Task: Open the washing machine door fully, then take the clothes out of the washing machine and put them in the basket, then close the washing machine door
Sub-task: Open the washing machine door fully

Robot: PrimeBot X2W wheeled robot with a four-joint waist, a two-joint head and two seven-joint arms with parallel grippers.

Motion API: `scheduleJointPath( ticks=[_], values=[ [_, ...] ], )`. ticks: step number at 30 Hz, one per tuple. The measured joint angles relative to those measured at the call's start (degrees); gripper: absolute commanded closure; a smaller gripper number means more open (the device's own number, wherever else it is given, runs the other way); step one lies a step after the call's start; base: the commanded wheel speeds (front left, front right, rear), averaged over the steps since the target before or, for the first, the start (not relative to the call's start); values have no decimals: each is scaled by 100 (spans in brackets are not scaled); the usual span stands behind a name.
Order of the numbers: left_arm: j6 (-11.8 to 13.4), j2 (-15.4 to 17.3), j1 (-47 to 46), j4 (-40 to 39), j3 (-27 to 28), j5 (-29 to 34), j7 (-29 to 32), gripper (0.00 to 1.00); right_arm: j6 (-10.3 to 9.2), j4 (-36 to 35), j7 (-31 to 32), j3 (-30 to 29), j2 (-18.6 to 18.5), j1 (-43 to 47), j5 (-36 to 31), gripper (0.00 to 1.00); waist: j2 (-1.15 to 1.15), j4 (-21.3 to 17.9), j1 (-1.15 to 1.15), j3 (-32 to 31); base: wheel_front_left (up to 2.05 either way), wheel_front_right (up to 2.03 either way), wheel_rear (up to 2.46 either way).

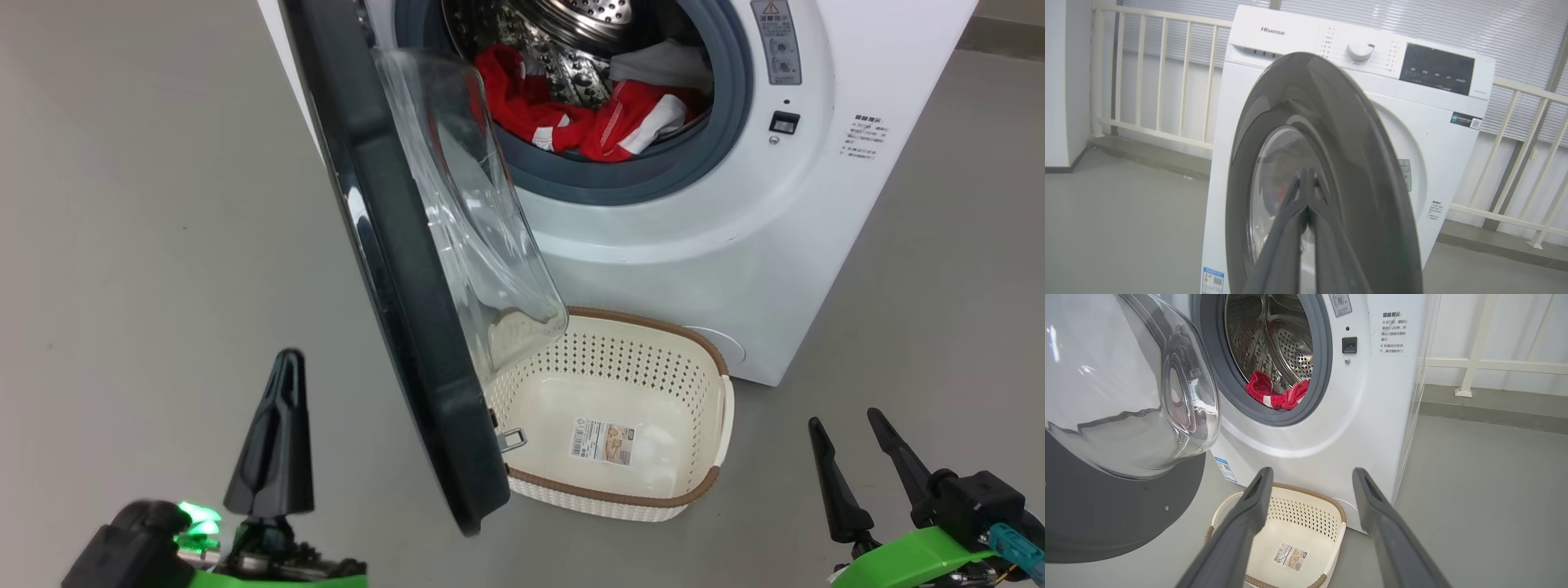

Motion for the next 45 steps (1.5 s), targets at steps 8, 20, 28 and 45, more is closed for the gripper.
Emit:
scheduleJointPath(
  ticks=[8, 20, 28, 45],
  values=[
    [65, 1, -191, -1020, -1103, 383, -33, 100, 0, -3, 0, 0, 0, -5, -1, 0, 0, -63, 0, 51, 0, 0, 0],
    [-168, 26, -218, 163, -2323, -305, -32, 100, 0, -29, 0, 0, 2, -13, 1, 0, 0, -103, 0, 152, 0, 0, 0],
    [-153, 27, -545, 951, -2293, -677, -32, 100, 0, -60, 0, 21, 2, -115, 1, 0, 0, -180, 0, 251, 0, 0, 0],
    [-52, 15, -559, 1352, -2129, -751, -31, 100, 0, -68, 0, 1, 86, -135, 3, 0, 0, 30, 0, 149, 0, 0, 0]
  ],
)
